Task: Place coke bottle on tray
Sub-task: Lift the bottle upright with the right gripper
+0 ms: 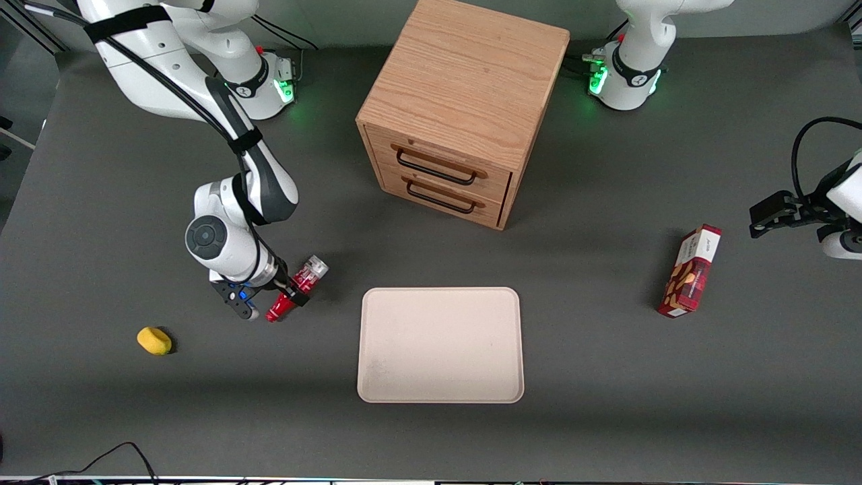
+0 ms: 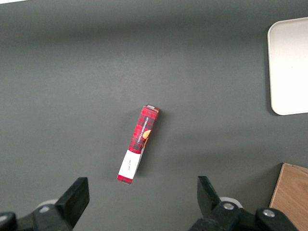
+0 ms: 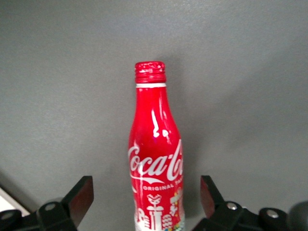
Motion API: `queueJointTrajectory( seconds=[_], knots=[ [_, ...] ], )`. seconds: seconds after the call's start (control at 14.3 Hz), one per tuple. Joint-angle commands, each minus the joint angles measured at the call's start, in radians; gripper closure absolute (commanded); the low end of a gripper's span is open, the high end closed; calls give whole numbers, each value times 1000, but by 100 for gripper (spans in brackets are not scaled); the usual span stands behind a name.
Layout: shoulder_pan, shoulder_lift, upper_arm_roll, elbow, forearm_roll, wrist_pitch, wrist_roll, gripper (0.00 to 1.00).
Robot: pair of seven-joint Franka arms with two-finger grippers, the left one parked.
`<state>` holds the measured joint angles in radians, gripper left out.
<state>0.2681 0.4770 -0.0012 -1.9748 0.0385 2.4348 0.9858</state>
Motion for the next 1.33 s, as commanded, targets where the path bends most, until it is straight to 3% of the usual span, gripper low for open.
queueJointTrajectory(
  seconds=[0.0,0.21,0.49,0.56,0.63,0.77,0.84,1.26],
  knots=[
    [5,9,0,-22,-42,21,31,1],
    [3,29,0,-26,-43,46,31,2],
    [2,48,0,-21,-43,69,30,13],
    [0,49,0,-19,-43,69,31,22],
    [0,49,0,-19,-43,69,31,37],
    [0,48,0,-18,-43,69,31,94],
    [-1,49,0,-18,-43,69,31,100],
    [-10,43,0,-3,-37,63,62,100]
  ],
)
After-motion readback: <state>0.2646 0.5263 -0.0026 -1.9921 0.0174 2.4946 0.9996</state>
